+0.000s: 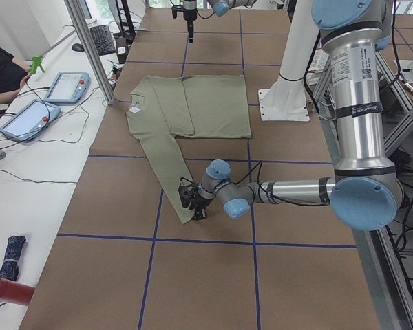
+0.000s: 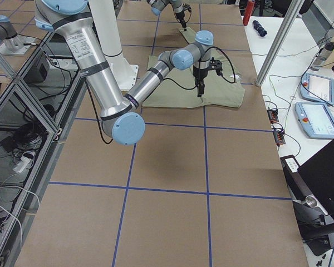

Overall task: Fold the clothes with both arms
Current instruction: 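Grasp the cuff of the other sleeve with the left gripper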

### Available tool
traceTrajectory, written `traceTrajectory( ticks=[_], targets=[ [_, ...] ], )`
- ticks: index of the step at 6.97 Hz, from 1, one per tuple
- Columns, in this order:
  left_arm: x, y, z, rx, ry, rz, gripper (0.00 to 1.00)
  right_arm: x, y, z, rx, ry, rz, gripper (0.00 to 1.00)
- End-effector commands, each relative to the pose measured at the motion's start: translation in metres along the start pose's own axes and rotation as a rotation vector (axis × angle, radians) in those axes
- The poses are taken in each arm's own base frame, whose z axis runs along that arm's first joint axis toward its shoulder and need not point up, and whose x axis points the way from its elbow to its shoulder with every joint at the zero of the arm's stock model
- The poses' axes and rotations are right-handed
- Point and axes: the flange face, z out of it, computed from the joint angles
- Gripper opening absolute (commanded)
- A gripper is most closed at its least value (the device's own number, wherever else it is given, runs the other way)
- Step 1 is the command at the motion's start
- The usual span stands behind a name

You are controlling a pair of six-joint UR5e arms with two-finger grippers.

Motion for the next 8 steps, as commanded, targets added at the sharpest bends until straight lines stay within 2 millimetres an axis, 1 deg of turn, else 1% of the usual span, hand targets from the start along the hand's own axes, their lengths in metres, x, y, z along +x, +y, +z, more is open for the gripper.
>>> traceTrajectory(
  ticks=[1,2,3,4,5,6,7,8],
  targets=[
    [0.010,0.000,-0.007,0.003,0.020,-0.001,0.00,0.002,0.002,0.000,-0.001,0.001,-0.001,1.00],
    [0.014,-0.001,-0.010,0.006,0.030,0.003,0.00,0.003,0.002,0.000,-0.001,0.002,0.001,1.00],
    [0.012,0.002,-0.020,0.004,0.036,0.005,0.00,0.003,0.002,0.000,-0.001,0.002,0.001,1.00],
    [0.018,0.009,-0.037,-0.034,0.066,0.011,0.00,0.004,0.002,0.001,-0.002,0.003,0.002,1.00],
    [0.039,0.009,-0.055,-0.058,0.059,0.008,0.00,0.009,0.006,0.004,-0.008,0.006,0.006,1.00],
    [0.078,0.006,-0.078,-0.079,0.046,0.009,0.00,0.015,0.009,0.004,-0.010,0.009,0.010,1.00],
    [0.132,-0.002,-0.092,-0.108,0.052,0.010,0.00,0.024,0.013,0.007,-0.015,0.016,0.019,1.00],
    [0.198,-0.019,-0.098,-0.110,0.047,0.009,0.00,0.045,0.016,0.010,-0.020,0.031,0.034,1.00]
  ],
)
